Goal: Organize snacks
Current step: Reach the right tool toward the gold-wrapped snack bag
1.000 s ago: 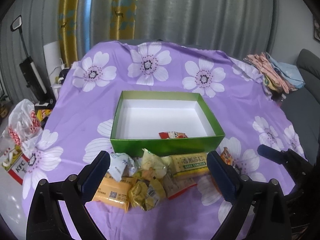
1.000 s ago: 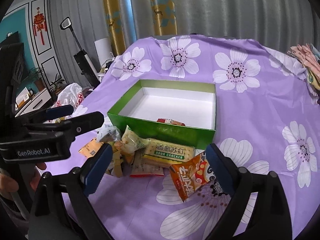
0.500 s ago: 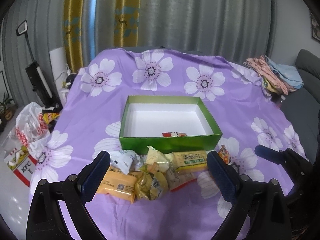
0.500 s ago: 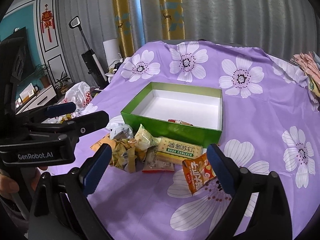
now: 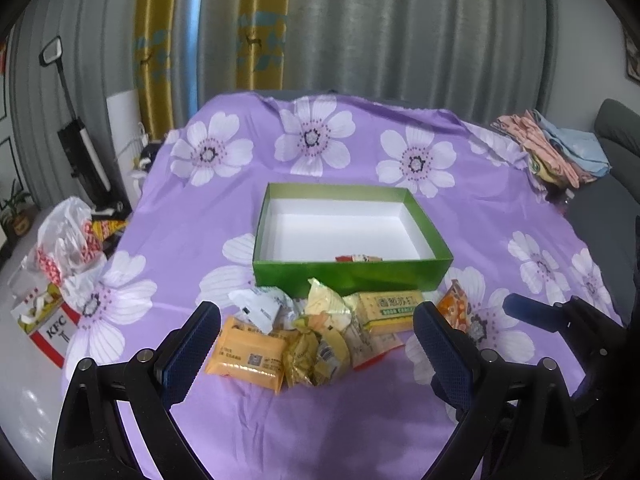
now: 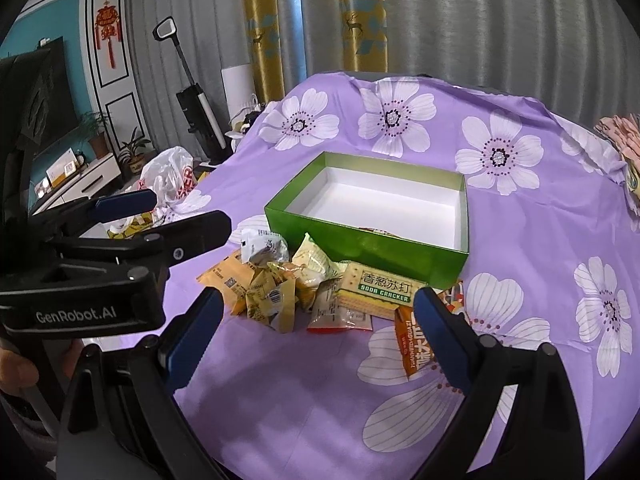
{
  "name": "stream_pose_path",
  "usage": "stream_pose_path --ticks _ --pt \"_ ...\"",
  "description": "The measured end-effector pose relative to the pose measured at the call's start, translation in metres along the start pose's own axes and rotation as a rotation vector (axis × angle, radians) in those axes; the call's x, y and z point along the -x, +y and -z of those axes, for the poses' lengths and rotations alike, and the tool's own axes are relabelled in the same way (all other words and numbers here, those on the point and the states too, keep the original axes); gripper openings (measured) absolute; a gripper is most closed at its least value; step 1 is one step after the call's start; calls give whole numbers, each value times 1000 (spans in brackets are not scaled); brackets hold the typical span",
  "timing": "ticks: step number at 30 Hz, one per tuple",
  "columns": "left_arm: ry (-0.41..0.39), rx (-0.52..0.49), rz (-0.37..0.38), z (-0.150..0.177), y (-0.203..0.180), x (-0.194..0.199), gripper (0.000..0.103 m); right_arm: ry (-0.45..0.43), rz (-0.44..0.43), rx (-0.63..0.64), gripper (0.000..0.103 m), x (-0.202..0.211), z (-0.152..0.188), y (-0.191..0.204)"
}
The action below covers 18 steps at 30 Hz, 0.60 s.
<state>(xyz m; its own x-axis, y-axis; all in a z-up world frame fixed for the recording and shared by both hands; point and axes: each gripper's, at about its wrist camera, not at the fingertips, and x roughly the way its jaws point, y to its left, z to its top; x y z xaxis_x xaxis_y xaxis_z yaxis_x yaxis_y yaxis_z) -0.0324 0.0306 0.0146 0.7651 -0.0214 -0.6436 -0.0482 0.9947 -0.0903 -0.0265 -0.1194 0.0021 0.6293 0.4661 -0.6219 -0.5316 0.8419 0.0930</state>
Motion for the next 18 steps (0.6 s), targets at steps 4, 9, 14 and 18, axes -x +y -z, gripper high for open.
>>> stream_pose_path --ticks 4,9,14,18 --pt "54 57 38 7 17 -14 97 36 -5 -3 97 -13 4 4" --pt "113 168 31 20 53 -32 97 82 -18 4 96 -34 11 9" --pt "147 249 66 38 84 -48 97 125 -51 -1 96 -57 21 14" --pt "165 275 139 53 96 -58 97 160 -98 -2 96 -76 31 20"
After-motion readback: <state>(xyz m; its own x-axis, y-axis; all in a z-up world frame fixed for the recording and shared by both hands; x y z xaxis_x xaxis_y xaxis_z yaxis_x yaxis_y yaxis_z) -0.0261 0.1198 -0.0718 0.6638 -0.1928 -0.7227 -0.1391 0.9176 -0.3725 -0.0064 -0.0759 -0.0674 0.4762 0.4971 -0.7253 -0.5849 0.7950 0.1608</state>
